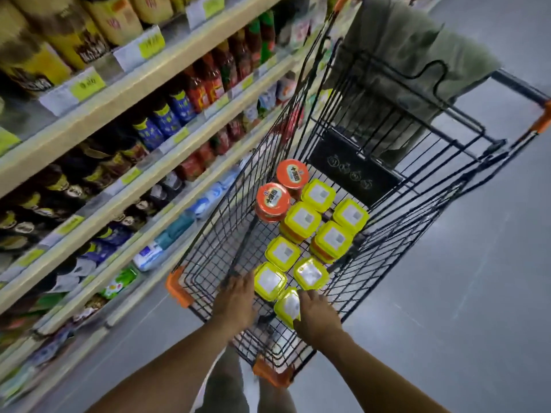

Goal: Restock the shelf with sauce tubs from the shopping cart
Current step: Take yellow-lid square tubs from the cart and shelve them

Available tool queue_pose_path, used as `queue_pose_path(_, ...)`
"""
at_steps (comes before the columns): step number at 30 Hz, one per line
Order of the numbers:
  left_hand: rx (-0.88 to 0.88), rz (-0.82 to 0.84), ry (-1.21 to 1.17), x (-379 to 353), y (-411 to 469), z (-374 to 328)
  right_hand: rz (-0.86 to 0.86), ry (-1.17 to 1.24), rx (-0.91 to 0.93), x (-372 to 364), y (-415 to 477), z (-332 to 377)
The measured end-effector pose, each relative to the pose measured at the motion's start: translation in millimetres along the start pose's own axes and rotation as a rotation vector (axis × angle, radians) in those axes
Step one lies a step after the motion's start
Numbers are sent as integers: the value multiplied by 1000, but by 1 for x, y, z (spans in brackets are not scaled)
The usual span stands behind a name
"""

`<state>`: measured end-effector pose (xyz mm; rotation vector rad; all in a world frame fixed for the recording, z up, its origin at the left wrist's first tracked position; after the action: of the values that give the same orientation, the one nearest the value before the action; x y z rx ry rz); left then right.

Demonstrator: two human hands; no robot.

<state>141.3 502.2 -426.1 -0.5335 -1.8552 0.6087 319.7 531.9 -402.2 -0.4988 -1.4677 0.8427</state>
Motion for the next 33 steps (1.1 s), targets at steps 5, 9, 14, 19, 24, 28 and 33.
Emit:
queue_pose_path(5,8,91,-31,-25,40,-1,94,-14,-63,-29,30,1)
queue_pose_path(9,37,154,-29,-40,69,4,127,6,-141,-50,52,-4)
queue_pose_path(14,117,191,-46,-59,91,20,140,8,-254,-71,70,-9)
queue_pose_path(19,106,212,-45,-71,107,19,139,-6,-339,-79,85,-11)
queue_pose_path(24,89,194,-85,-81,119,23,113,-51,-380,-87,95,-10)
queue_pose_path(28,24,192,-41,-76,125,31,74,-92,-365,-88,101,-7)
queue_pose_path(33,-17,178,99,-48,140,66,105,-79,-347,-102,101,1)
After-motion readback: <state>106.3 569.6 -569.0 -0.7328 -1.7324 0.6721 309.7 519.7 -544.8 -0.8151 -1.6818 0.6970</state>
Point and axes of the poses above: each hand's wrist, its own y-axis towards the middle knuckle, its own x-axis out of the back of the hand, z = x × y, the point moved 10 cm from there along y, towards the middle knuckle, and after that the axes turned 8 degrees about -x, right-handed, at the moved point
